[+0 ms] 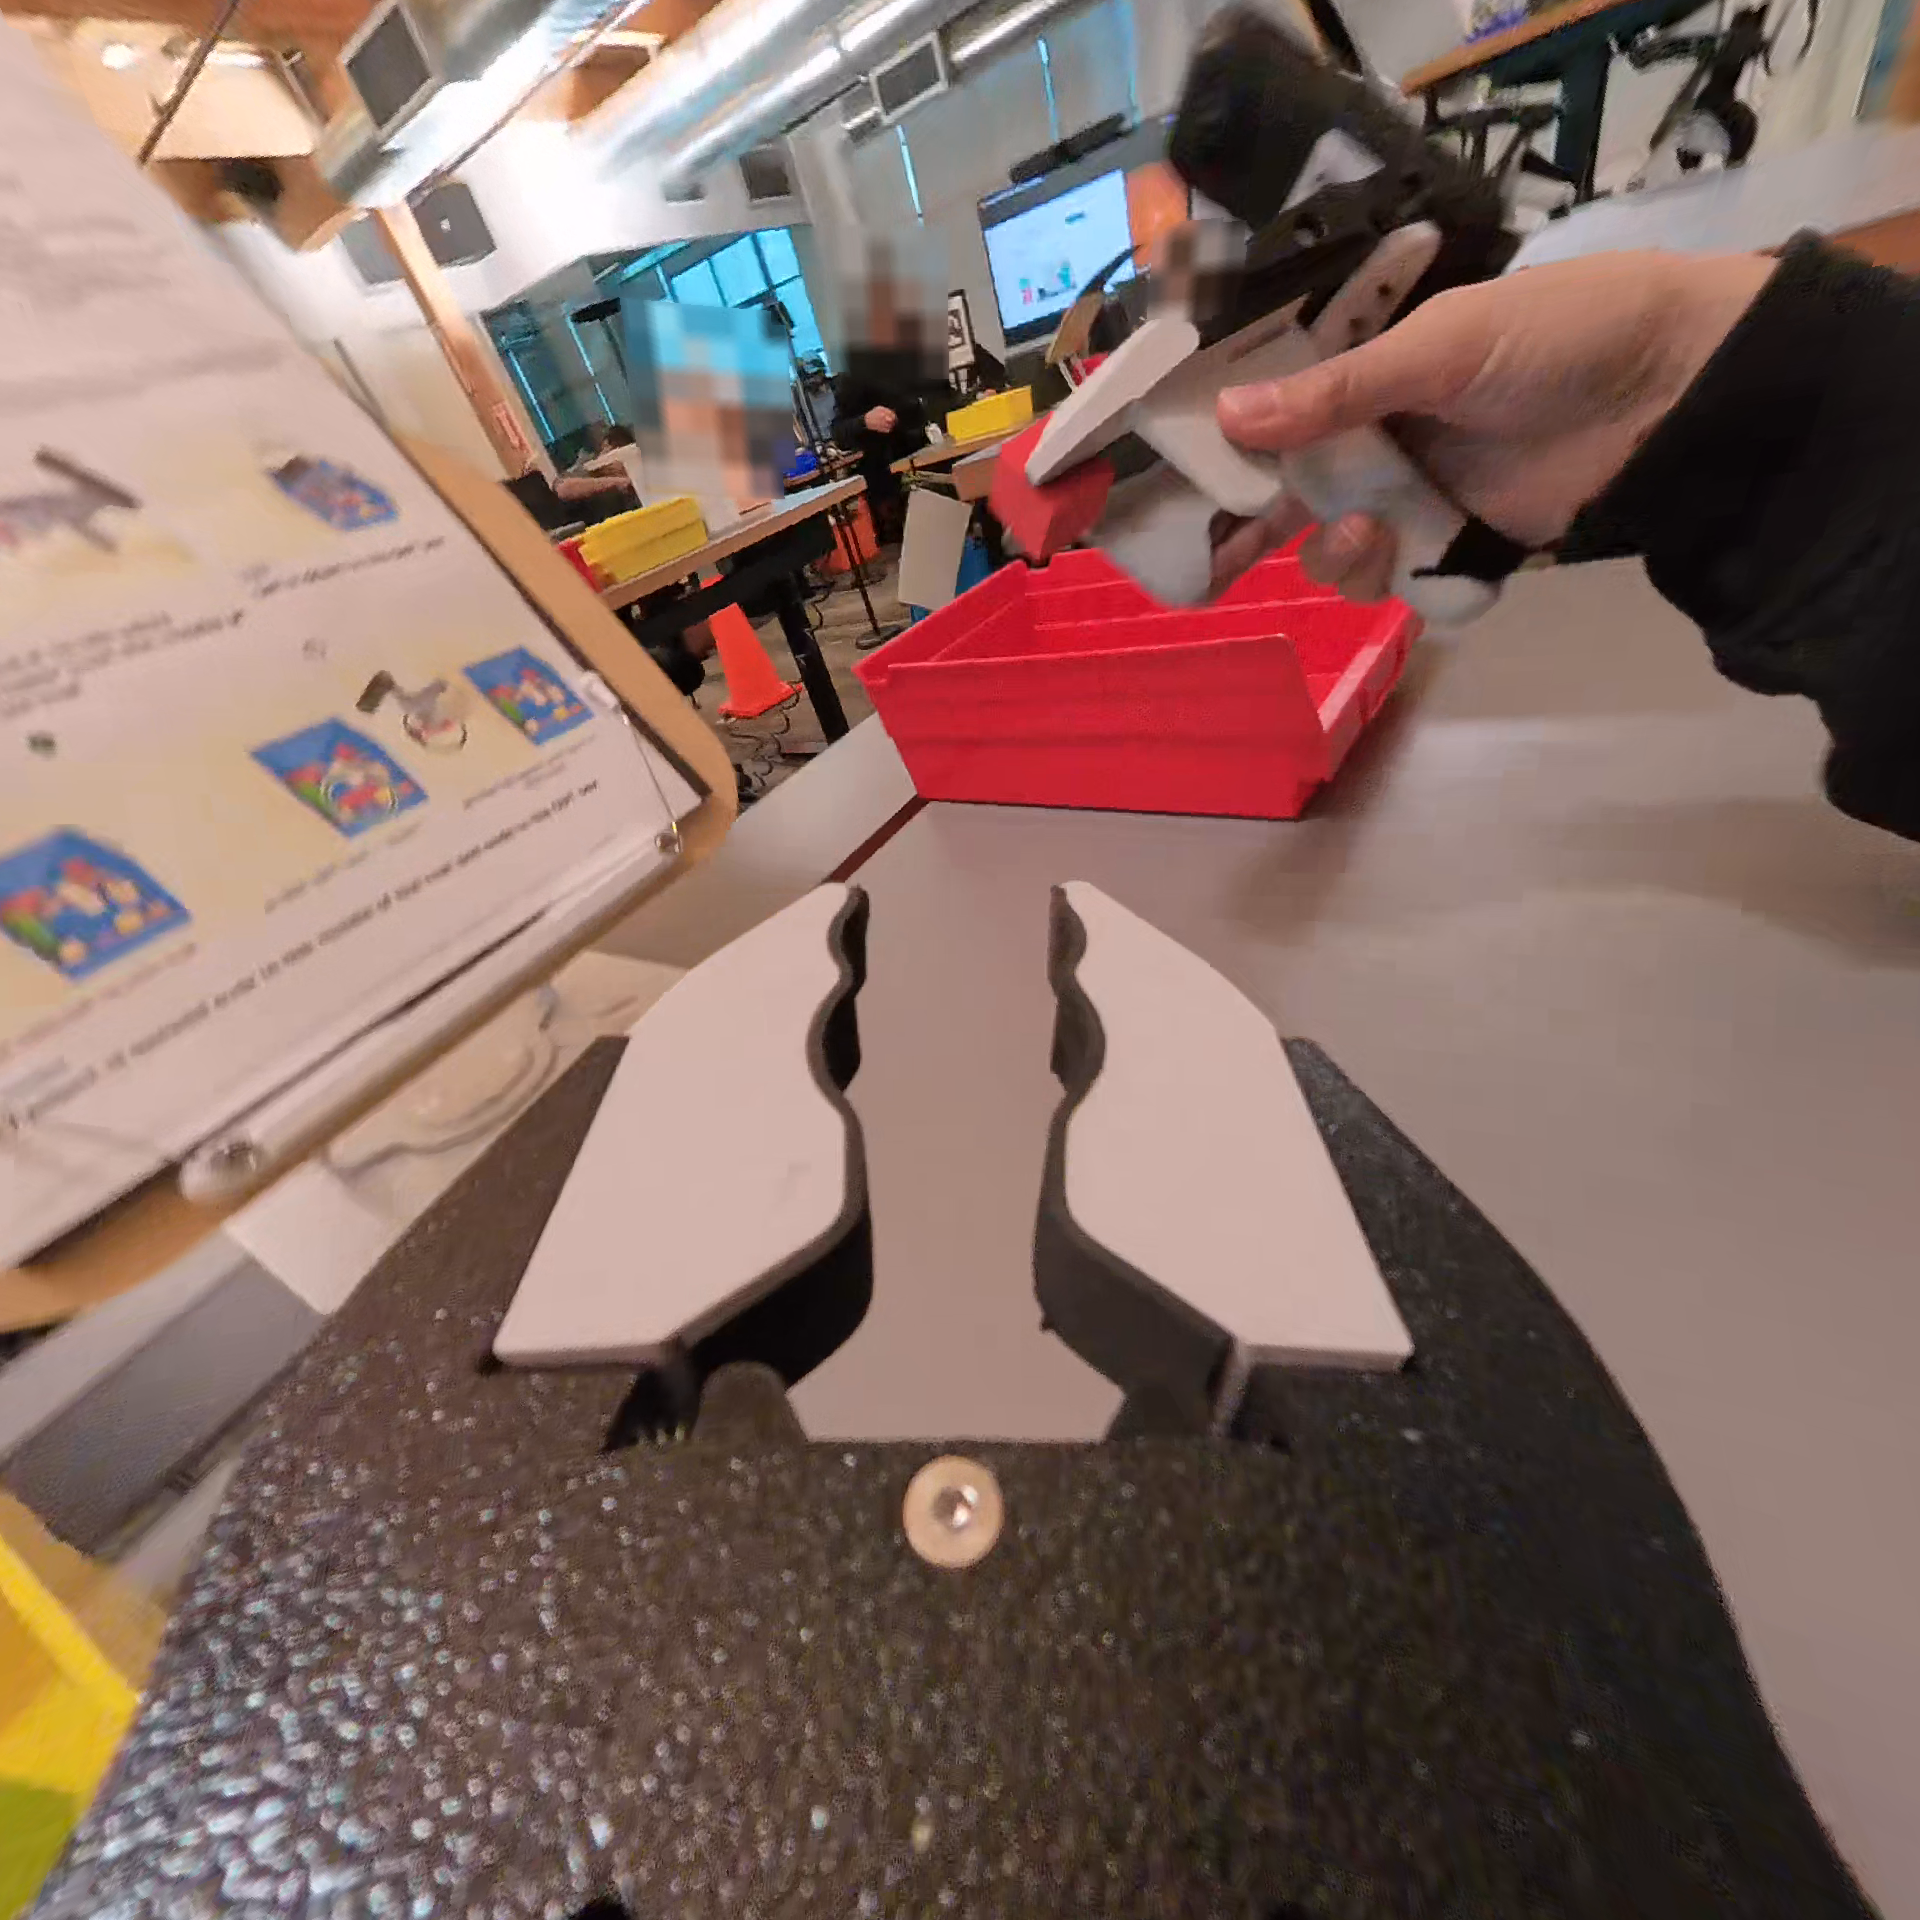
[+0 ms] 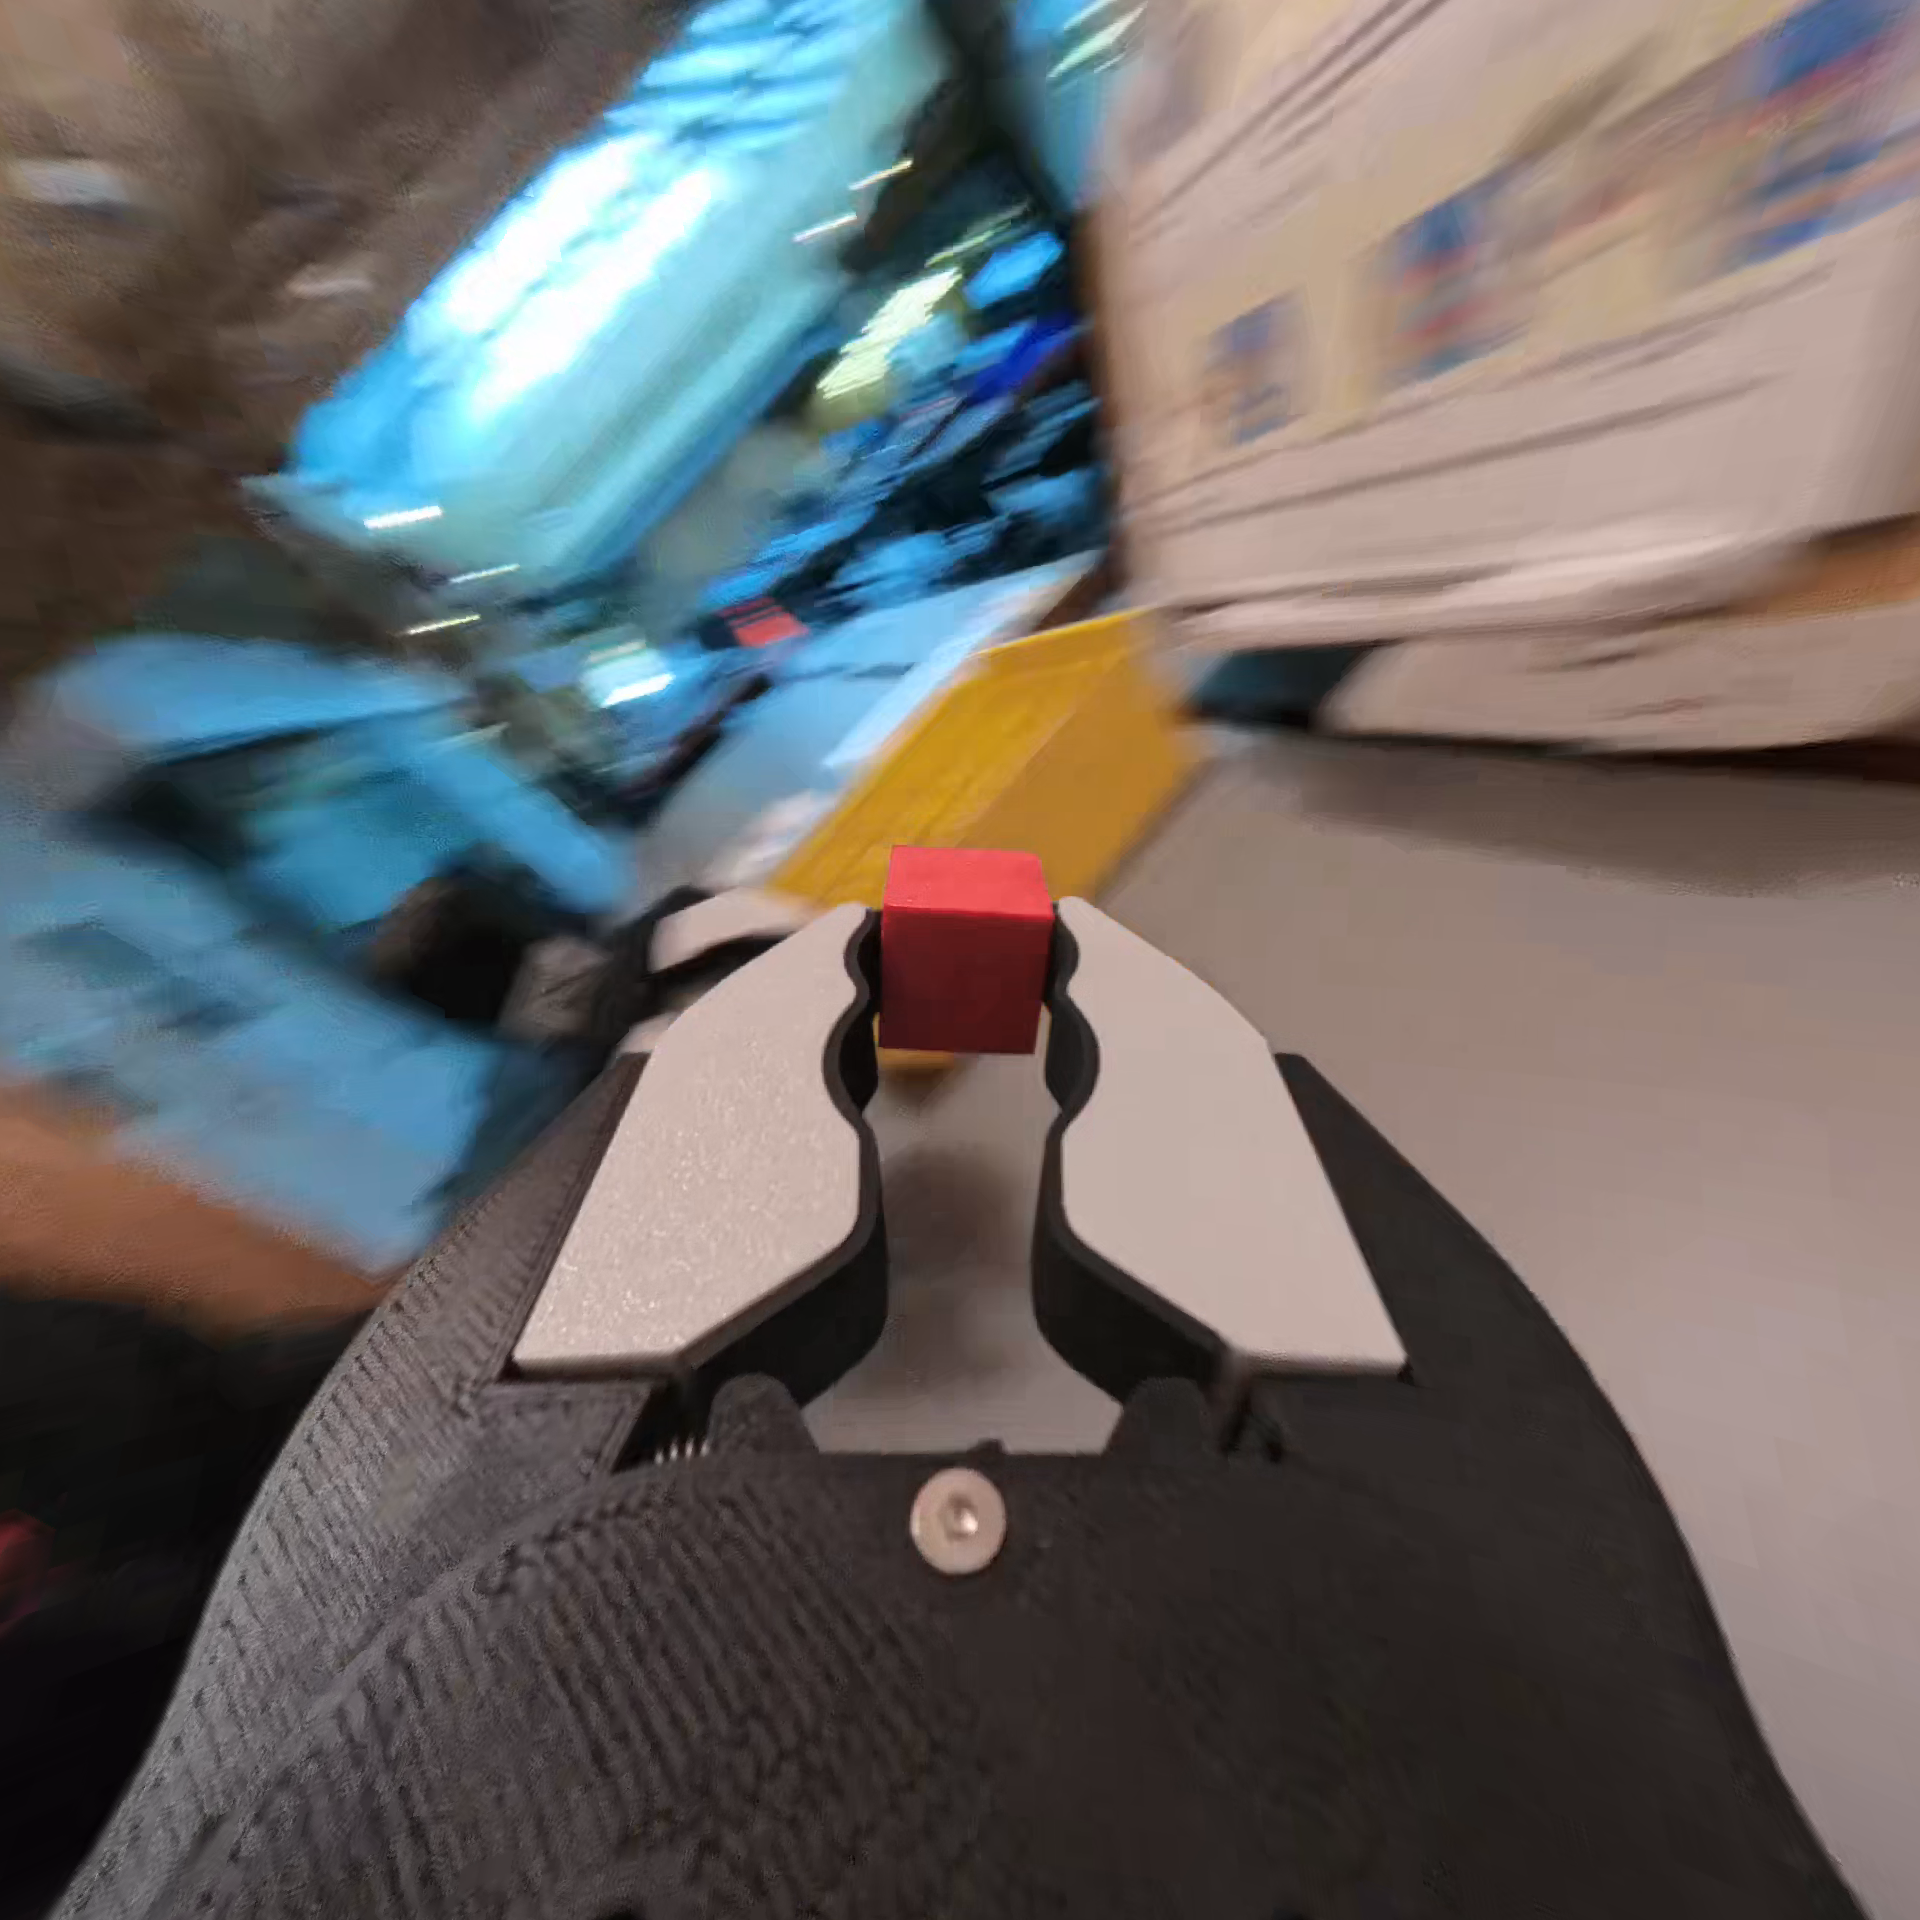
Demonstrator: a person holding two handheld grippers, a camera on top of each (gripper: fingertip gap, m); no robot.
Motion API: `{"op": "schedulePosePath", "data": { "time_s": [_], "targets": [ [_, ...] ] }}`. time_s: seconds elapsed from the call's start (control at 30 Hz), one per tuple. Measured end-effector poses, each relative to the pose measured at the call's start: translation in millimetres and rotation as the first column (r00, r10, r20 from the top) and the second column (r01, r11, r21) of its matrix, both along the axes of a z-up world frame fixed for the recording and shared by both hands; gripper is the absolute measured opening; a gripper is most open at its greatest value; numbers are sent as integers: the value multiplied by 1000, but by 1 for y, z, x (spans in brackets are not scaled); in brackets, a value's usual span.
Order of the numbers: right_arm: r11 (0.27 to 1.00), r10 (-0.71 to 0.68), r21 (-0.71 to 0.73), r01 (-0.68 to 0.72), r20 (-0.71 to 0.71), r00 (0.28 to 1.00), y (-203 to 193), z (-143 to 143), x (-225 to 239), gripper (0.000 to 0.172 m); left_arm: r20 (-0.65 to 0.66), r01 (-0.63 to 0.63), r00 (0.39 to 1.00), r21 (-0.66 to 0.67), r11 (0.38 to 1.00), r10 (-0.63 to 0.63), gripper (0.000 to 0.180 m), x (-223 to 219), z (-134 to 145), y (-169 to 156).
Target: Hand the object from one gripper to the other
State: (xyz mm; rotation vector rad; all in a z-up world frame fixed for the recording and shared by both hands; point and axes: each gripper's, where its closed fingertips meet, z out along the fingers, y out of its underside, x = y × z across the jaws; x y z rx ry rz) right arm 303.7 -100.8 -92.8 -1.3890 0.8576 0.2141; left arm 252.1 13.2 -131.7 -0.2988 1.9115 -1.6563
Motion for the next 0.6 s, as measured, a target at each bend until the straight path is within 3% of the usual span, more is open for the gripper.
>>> {"op": "schedulePosePath", "data": {
  "time_s": [0.03,0.1,0.17,0.23,0.33,0.37,0.4,0.47,0.6],
  "targets": [
    [977,-189,-94,191,31,981,-40,-5,21,29,-28,-8,1000,-23,1000,7,32,-1,-5,6],
    [821,-496,-272,503,97,863,-125,-25,47,29,-82,-57,995,-56,997,52,31,3,-14,19],
    [680,-649,-384,625,81,756,-187,-52,53,29,-138,-114,985,-91,989,101,30,10,-18,29],
    [626,-714,-411,663,40,699,-217,-71,54,29,-181,-139,977,-135,981,114,28,13,-15,33],
    [568,-742,-501,653,33,670,-234,-95,54,30,-215,-175,966,-146,974,141,25,18,-12,37],
    [569,-733,-525,633,24,679,-232,-99,53,35,-215,-196,963,-135,971,164,25,20,-9,40],
    [553,-739,-541,634,33,673,-232,-99,53,49,-216,-219,958,-119,968,190,24,23,-5,44],
    [495,-757,-541,679,115,644,-231,-84,56,79,-220,-286,939,-79,955,263,23,31,9,60],
    [483,-673,-553,679,262,692,-194,-47,54,90,-250,-461,851,68,885,462,26,54,38,122]
  ]
}}
